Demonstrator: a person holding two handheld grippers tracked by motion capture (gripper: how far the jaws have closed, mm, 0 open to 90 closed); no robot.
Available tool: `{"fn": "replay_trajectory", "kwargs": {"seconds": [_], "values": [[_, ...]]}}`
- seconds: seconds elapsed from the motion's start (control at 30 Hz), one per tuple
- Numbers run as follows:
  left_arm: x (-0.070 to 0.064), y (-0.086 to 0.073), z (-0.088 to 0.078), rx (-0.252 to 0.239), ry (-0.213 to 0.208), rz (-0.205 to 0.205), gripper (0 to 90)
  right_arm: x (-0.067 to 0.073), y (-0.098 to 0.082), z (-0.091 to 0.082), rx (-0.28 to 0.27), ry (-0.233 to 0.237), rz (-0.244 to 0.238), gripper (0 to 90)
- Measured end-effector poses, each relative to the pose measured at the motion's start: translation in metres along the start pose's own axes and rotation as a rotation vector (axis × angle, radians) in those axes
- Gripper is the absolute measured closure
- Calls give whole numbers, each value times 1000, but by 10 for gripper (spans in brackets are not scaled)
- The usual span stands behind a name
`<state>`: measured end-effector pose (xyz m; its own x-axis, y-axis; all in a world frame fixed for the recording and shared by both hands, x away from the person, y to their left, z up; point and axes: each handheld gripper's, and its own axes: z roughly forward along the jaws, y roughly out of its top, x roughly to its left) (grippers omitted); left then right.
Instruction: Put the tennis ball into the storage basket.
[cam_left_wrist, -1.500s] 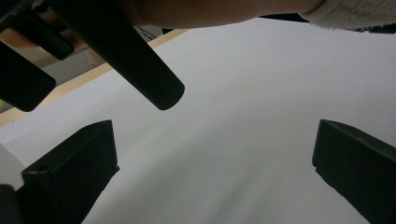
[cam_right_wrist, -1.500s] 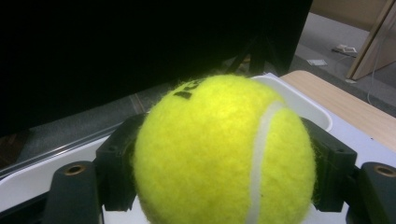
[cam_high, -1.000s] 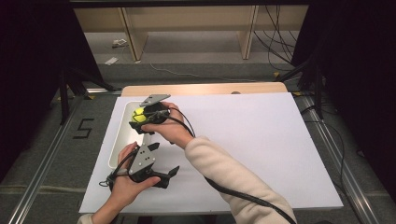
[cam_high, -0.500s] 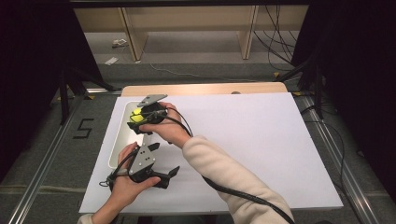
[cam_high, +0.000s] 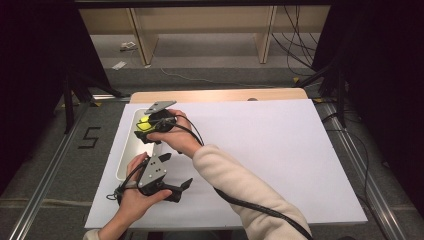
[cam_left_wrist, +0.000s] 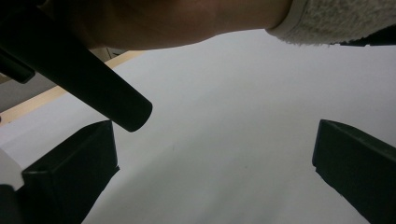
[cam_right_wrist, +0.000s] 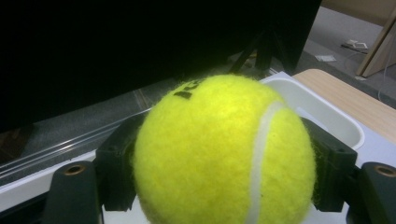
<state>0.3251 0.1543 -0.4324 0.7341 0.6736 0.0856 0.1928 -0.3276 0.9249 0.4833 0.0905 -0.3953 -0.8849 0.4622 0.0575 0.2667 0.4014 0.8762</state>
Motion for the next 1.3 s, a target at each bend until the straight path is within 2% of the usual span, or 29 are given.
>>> {"fn": "replay_trajectory", "kwargs": {"seconds": [0.43,1.3], "values": [[0,0,0,2,-3,3,0,-2,-1,4,7,-2,8,272],[-1,1,0,0,-6,2,0,3,-2,14,26,5,-11,270]]}}
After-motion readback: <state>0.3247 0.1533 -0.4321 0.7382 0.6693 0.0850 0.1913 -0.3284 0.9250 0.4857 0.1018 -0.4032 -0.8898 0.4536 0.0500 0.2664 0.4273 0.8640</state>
